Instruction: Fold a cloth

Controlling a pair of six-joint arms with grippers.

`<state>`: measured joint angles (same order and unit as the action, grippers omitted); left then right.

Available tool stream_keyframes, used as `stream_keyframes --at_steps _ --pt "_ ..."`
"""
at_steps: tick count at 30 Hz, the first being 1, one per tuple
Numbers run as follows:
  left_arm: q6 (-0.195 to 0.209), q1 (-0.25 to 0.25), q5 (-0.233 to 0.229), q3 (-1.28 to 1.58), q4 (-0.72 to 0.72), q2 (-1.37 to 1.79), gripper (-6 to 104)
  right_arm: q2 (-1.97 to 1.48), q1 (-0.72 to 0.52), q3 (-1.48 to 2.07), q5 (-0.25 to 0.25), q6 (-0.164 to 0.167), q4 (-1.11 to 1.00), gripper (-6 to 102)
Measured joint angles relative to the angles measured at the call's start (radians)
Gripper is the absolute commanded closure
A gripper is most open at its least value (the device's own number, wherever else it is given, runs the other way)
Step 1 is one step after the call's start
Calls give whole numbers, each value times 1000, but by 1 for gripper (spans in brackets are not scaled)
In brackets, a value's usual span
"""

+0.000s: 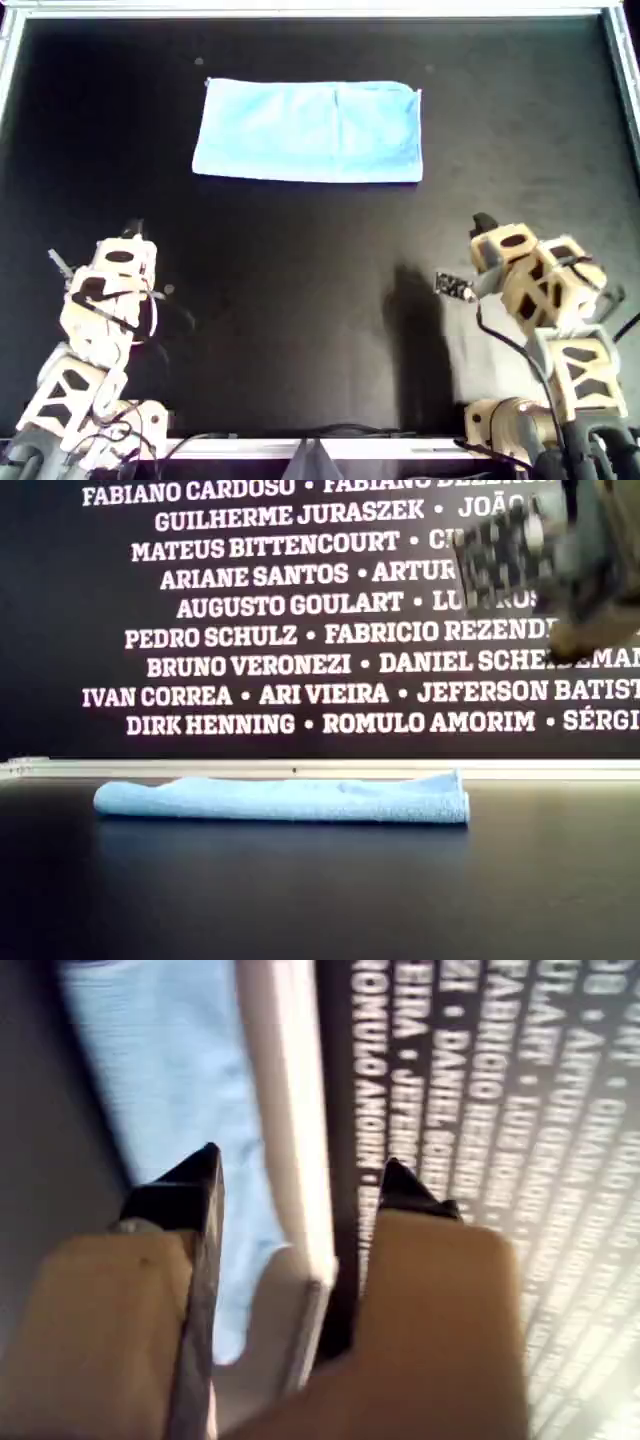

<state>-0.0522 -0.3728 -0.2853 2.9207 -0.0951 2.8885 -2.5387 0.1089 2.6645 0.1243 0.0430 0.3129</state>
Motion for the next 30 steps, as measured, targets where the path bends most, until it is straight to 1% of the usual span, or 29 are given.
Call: stream_keyframes --at_steps 4,6,10,13,14,15,18,22,24,25,26,30 --pt "0 0 0 57 60 -2 42 5 0 43 2 0 -32 29" --pt "0 0 0 69 72 -2 42 11 0 51 9 0 -35 29" --pt "0 0 0 83 81 -2 41 61 9 52 9 0 -35 29" --pt "-2 0 0 83 87 -2 36 161 14 32 9 -8 -35 29" --pt "-2 0 8 83 87 -2 33 216 17 6 9 -8 -35 29" --pt "-2 0 26 83 87 -2 30 284 17 -34 9 -8 -35 29" --pt "-2 0 103 83 87 -2 24 538 18 -193 9 -11 -35 28" --pt "-2 0 176 83 87 -23 22 879 21 -451 9 -11 -35 26" --pt "-2 0 179 83 87 -72 22 1003 44 -561 9 -20 -35 22" --pt "-2 0 181 77 97 -107 22 1046 60 -607 11 -11 -35 19" --pt "-2 0 186 60 114 -150 22 1080 78 -646 14 -11 -35 17" --pt "-2 2 183 -117 250 -430 22 1157 121 -762 18 -14 -35 11"
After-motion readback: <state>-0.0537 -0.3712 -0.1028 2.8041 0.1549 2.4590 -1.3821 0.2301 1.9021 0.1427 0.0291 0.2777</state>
